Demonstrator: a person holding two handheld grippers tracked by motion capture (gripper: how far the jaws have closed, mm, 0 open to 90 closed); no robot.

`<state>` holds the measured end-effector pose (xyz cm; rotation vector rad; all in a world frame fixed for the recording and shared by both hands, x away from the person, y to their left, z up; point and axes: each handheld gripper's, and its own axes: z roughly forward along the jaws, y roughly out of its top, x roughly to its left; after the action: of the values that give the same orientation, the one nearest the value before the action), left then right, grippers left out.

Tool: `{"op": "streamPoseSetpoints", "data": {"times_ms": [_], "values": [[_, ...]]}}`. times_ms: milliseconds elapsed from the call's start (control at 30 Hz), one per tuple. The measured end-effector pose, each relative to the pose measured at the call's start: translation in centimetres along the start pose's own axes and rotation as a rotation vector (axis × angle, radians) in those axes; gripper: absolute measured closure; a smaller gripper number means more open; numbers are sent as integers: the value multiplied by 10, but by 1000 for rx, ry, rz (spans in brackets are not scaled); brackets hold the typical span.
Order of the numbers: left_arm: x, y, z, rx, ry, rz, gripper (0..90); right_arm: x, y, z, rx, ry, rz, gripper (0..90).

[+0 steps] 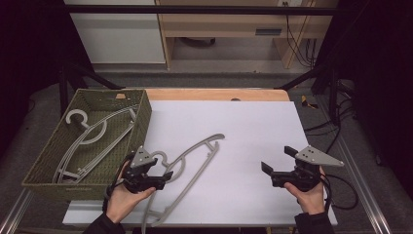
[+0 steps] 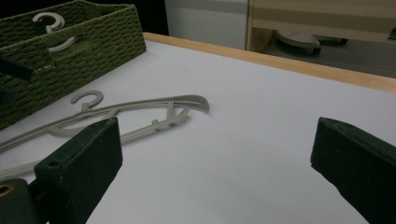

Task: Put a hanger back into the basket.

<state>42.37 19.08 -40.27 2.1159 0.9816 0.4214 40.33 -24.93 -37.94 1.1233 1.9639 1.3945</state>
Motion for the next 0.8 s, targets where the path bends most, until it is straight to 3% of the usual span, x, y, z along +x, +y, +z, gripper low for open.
{"op": "streamPoseSetpoints", "data": {"times_ms": [100,167,300,433,567,800], "values": [[3,-3,13,38,3,-39,335,0,0,1,2,1,0,24],[6,-6,23,89,-1,-51,357,0,0,0,1,4,2,24],[7,-9,31,127,26,-40,420,0,0,0,0,3,-2,24],[8,-11,39,164,46,-66,482,0,0,0,1,6,2,24],[13,-16,53,199,81,-99,528,1,0,0,2,8,-2,24],[14,-18,61,217,104,-97,611,0,0,0,1,9,-1,25]]}}
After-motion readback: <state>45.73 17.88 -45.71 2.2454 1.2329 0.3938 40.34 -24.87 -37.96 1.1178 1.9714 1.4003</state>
